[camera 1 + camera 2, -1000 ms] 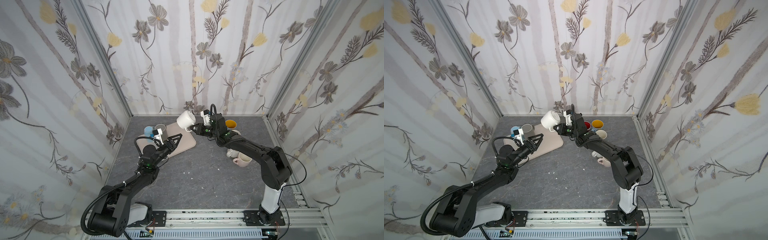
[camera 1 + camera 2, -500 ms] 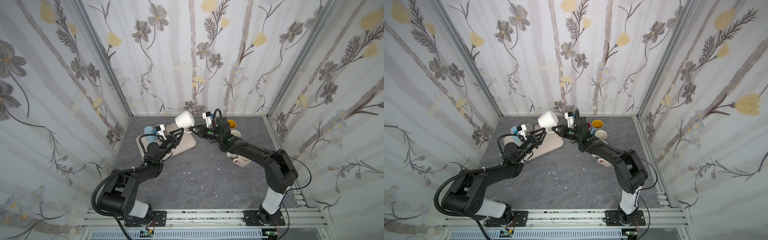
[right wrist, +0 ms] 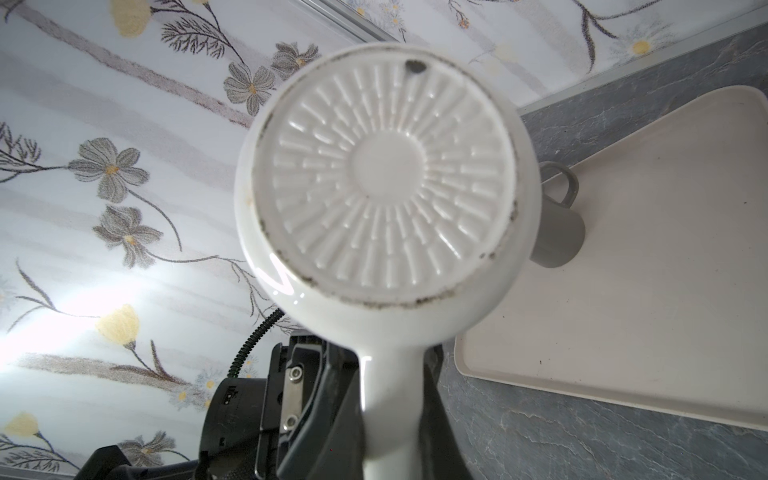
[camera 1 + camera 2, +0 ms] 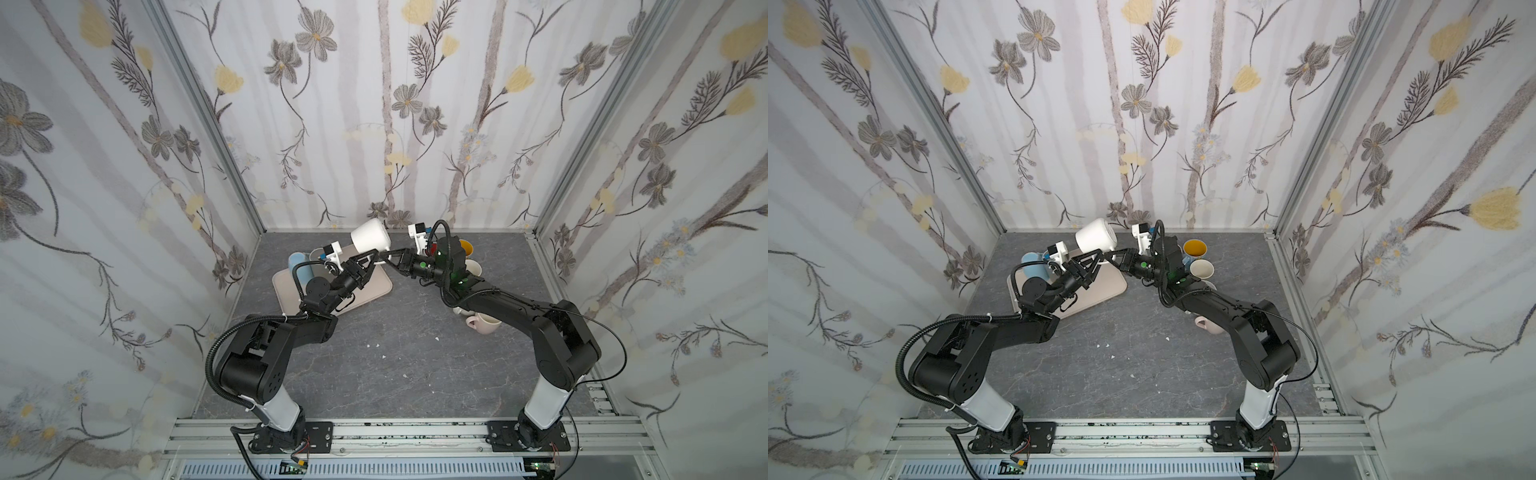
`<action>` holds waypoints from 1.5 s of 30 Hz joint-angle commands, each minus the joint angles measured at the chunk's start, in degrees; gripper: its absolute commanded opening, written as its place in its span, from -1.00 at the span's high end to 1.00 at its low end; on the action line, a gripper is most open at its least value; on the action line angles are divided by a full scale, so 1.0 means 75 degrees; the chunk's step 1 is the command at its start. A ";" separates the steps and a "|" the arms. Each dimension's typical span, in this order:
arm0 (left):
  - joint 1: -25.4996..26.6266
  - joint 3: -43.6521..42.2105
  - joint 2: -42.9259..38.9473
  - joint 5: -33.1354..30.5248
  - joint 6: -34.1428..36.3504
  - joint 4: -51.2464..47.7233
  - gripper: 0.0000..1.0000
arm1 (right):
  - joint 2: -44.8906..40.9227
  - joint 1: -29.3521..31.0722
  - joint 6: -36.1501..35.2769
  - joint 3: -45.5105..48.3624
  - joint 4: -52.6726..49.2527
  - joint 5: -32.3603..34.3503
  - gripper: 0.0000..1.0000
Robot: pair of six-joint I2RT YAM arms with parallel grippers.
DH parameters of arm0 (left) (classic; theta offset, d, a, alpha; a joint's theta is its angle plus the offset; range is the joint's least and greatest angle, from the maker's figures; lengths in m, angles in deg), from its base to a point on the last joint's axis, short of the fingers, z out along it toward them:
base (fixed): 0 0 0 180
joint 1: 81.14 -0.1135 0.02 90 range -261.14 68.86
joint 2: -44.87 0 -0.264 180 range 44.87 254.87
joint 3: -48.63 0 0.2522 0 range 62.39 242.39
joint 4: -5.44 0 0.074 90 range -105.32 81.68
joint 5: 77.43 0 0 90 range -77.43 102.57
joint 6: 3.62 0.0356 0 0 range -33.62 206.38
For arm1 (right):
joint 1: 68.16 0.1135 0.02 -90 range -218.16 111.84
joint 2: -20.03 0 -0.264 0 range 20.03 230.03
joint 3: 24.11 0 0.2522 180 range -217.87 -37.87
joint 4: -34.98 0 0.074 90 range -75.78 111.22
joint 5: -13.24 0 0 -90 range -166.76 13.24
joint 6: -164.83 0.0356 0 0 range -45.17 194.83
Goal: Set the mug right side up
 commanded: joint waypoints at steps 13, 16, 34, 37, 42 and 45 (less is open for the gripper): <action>0.0250 0.0132 0.0290 0.0060 -0.0138 0.1050 1.00 | -0.0580 -0.0588 -0.0727 0.0385 -0.0284 -0.0233 0.32; 0.0360 0.0123 0.0351 -0.0034 0.0057 0.0807 1.00 | -0.0814 -0.0713 -0.1264 0.0449 -0.1051 0.0044 0.15; 0.2233 0.2130 0.0425 -0.2702 0.3653 -0.6415 1.00 | -0.3231 -0.1864 -0.3836 0.1665 -0.4049 0.2762 0.04; 0.2753 0.3358 0.0869 -0.3660 0.4331 -0.8383 1.00 | -0.3455 -0.2168 -0.3810 0.1832 -0.4285 0.2930 0.03; 0.3351 0.5446 0.1930 -0.4736 0.4890 -1.0882 1.00 | -0.3793 -0.2584 -0.3681 0.2190 -0.4483 0.3118 0.01; 0.3655 0.6378 0.2481 -0.5410 0.4916 -1.1917 1.00 | -0.3996 -0.2784 -0.3623 0.2391 -0.4513 0.3194 -0.01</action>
